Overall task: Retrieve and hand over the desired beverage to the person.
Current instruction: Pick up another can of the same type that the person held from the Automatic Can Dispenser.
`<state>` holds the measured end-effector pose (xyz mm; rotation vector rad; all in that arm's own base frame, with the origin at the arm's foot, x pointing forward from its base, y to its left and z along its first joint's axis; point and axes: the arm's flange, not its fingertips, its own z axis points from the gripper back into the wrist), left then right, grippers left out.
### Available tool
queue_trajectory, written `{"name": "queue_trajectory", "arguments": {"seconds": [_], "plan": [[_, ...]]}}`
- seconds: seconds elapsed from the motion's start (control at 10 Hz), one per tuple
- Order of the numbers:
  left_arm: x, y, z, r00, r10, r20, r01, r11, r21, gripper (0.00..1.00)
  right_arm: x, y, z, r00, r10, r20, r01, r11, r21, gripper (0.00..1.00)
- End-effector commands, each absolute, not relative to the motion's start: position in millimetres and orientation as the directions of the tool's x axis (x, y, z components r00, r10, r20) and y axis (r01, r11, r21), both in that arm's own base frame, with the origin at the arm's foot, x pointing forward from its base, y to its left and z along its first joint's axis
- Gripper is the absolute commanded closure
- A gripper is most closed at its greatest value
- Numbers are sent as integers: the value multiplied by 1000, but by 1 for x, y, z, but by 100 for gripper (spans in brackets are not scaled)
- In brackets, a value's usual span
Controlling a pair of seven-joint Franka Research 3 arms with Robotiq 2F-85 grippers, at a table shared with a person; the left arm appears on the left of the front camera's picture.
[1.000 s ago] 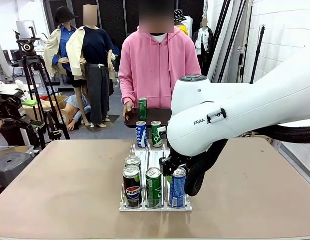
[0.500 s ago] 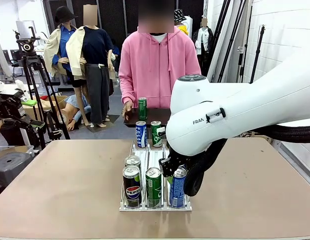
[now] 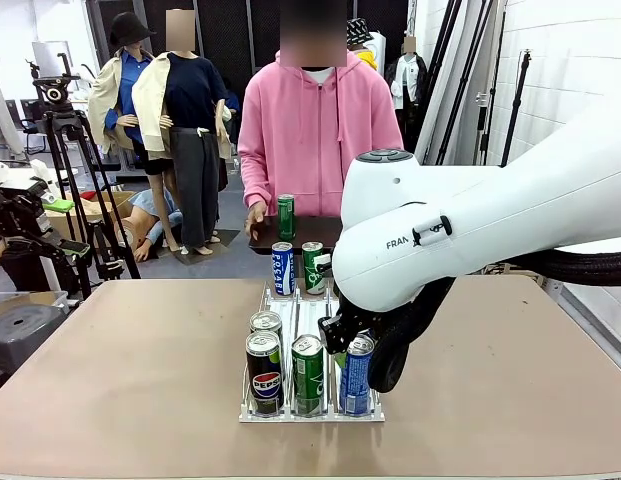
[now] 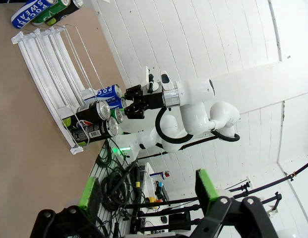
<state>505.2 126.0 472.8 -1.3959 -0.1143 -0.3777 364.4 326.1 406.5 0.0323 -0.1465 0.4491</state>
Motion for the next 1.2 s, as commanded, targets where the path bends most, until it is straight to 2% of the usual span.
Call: {"name": "queue_trajectory", "arguments": {"seconds": [0.0,0.3,0.9,1.1], "plan": [[503,126,473,937,-184,297,323,133,-937,0,364,326,406,891,429,147,-434,901,-1,100],[503,126,473,937,-184,297,323,133,-937,0,365,325,417,884,439,163,-444,896,-7,100],[503,126,473,937,-184,297,323,133,-937,0,355,322,521,894,434,108,-435,900,-16,100],[503,126,473,937,-184,297,323,133,-937,0,343,322,561,878,458,142,-455,889,-51,100]]}}
